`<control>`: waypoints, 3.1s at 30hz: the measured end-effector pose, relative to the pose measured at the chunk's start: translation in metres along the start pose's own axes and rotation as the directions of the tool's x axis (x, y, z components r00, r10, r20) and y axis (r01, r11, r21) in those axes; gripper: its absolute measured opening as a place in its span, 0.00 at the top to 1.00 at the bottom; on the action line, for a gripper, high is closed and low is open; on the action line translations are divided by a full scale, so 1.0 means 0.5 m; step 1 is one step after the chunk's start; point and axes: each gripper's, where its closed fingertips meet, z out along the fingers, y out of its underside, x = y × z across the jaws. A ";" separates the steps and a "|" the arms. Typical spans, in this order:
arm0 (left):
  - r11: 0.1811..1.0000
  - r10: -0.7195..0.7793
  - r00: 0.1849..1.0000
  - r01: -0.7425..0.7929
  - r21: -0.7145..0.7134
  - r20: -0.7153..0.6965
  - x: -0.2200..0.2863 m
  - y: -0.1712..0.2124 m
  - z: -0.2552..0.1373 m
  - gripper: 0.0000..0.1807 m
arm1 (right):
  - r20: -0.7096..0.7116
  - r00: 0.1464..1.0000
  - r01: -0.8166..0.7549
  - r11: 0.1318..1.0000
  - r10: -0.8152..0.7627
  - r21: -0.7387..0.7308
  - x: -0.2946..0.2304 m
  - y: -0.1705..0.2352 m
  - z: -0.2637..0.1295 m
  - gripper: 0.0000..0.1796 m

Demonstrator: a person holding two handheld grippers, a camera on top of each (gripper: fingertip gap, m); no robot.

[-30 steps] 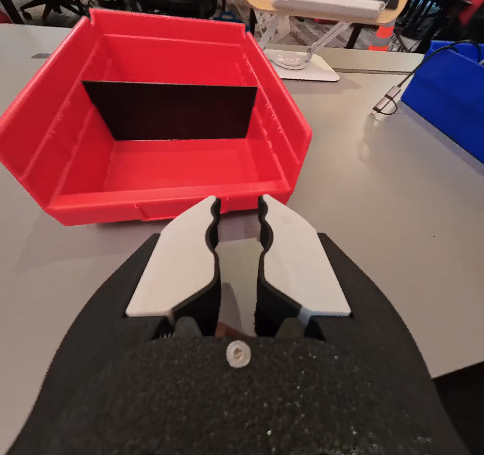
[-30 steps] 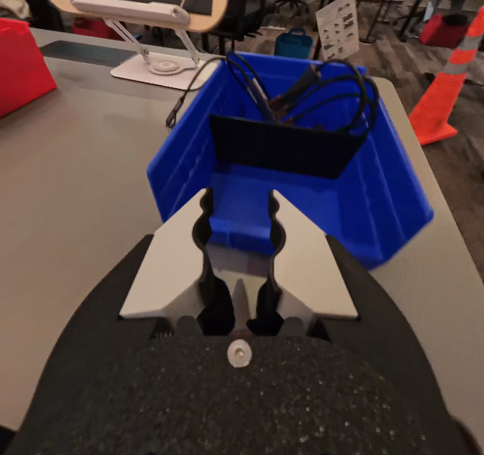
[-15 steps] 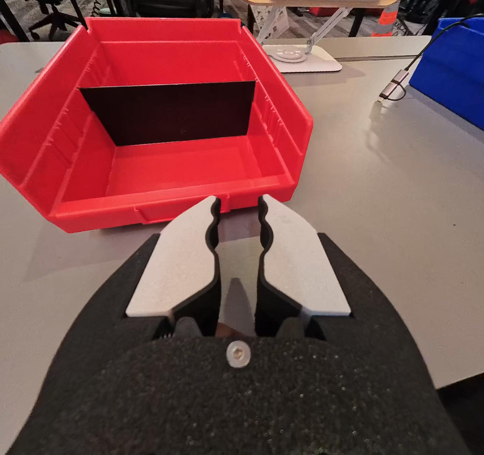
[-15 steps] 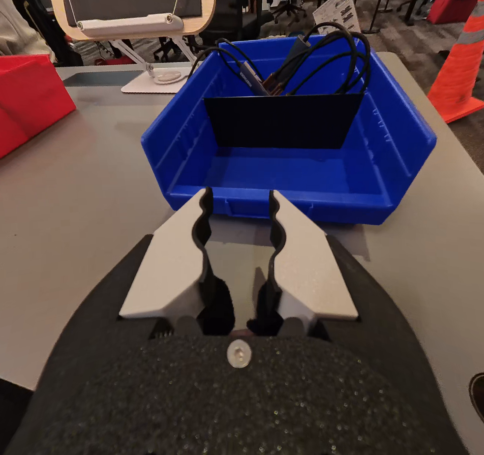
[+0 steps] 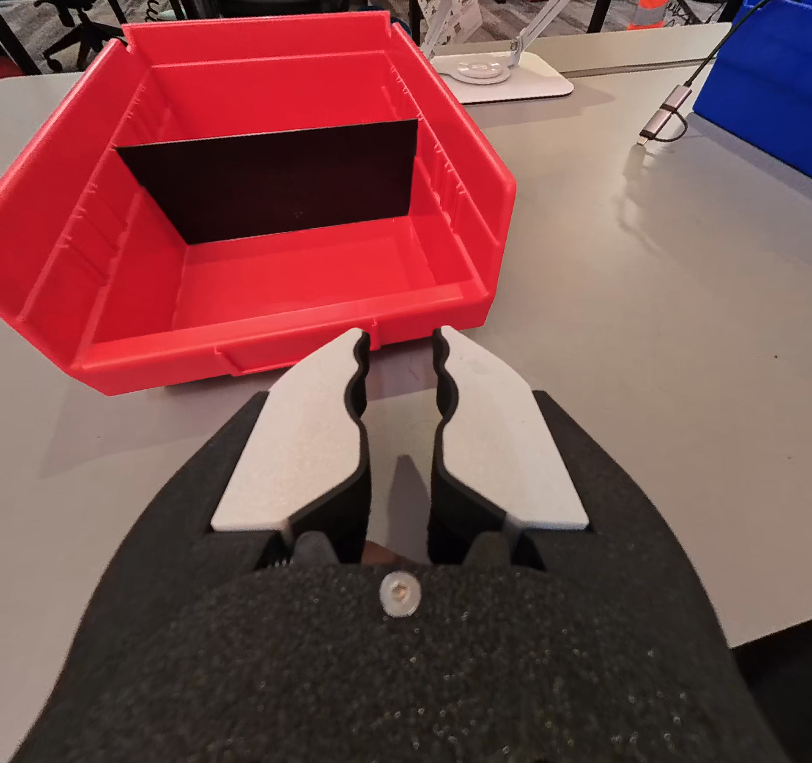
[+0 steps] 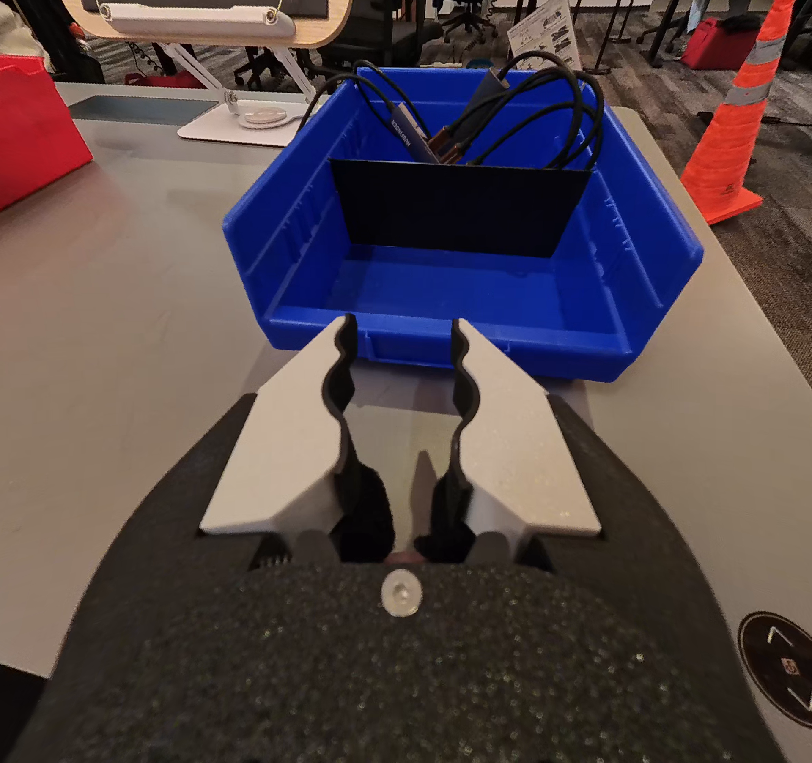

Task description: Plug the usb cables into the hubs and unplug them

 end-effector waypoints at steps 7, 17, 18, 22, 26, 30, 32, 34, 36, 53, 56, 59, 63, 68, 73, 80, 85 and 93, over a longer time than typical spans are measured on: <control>1.000 0.009 1.000 -0.009 0.017 -0.012 0.006 -0.005 -0.005 0.85 | 0.131 0.987 0.088 0.995 -0.092 0.041 -0.109 -0.024 -0.004 0.73; 0.998 0.068 0.986 -0.064 0.027 -0.151 0.118 -0.007 0.008 0.80 | 0.099 0.981 0.170 0.984 -0.164 -0.054 -0.236 -0.037 0.150 0.52; 0.997 0.071 0.983 -0.066 0.033 -0.168 0.134 -0.009 0.010 0.79 | 0.125 0.984 0.135 0.989 -0.127 -0.055 -0.246 -0.042 0.154 0.53; 0.995 0.092 0.960 -0.082 0.049 -0.265 0.229 -0.020 0.027 0.79 | 0.280 0.960 0.030 0.999 -0.018 -0.041 -0.299 -0.058 0.133 0.61; 0.995 0.099 0.892 -0.100 0.020 -0.441 0.399 -0.043 0.081 0.76 | 0.067 0.997 0.025 0.989 -0.035 0.146 -0.189 -0.115 0.066 0.61; 0.995 0.070 0.818 -0.096 -0.015 -0.571 0.599 -0.102 0.157 0.68 | -0.312 0.949 0.002 0.988 0.048 0.156 0.038 -0.095 0.004 0.66; 0.993 0.106 0.816 -0.120 0.014 -0.568 0.680 -0.135 0.206 0.67 | -0.392 0.914 -0.073 0.992 0.106 0.098 0.110 -0.059 0.008 0.64; 0.990 0.119 0.844 -0.141 -0.002 -0.522 0.731 -0.148 0.261 0.68 | -0.376 0.917 -0.129 0.991 0.133 0.037 0.129 -0.029 0.033 0.67; 0.990 0.092 0.884 -0.130 -0.052 -0.459 0.747 -0.143 0.310 0.71 | -0.331 0.933 -0.155 0.988 0.143 -0.008 0.123 -0.009 0.067 0.72; 0.999 0.049 0.991 -0.051 -0.010 -0.123 0.454 -0.151 0.212 0.98 | -0.226 0.972 -0.068 0.998 0.066 -0.002 -0.171 -0.048 0.089 0.98; 0.999 0.028 0.998 -0.029 -0.020 -0.051 0.356 -0.133 0.175 0.98 | -0.151 0.988 -0.025 1.000 0.022 -0.017 -0.269 -0.054 0.120 0.98; 0.999 -0.018 1.000 0.018 -0.034 0.000 0.279 -0.106 0.158 0.98 | -0.103 0.994 0.021 0.999 -0.024 -0.031 -0.341 -0.055 0.152 0.98; 0.997 -0.021 0.999 0.023 -0.074 0.025 0.222 -0.074 0.163 0.98 | -0.053 0.998 0.012 0.996 -0.017 -0.087 -0.390 -0.019 0.187 0.98; 0.996 -0.028 0.999 0.026 -0.088 -0.024 0.220 -0.058 0.169 0.97 | -0.040 0.999 0.032 0.997 -0.035 -0.071 -0.396 -0.020 0.190 0.95; 0.974 -0.224 0.940 0.228 -0.013 -0.259 0.248 -0.110 0.078 0.84 | 0.082 0.994 0.081 0.996 -0.077 -0.042 -0.402 -0.030 0.143 0.88; 0.982 -0.182 0.983 0.181 0.044 0.022 -0.093 -0.044 -0.077 0.80 | 0.326 0.919 0.205 0.975 -0.223 0.091 -0.491 -0.044 0.032 0.81; 0.986 -0.154 0.983 0.159 -0.043 0.103 -0.282 -0.016 -0.036 0.74 | 0.562 0.784 0.248 0.963 -0.262 0.103 -0.651 -0.002 -0.003 0.82; 0.988 -0.118 0.990 0.125 -0.091 0.080 -0.319 -0.010 0.071 0.98 | 0.683 0.666 0.373 0.927 -0.300 0.043 -0.839 0.055 0.031 0.82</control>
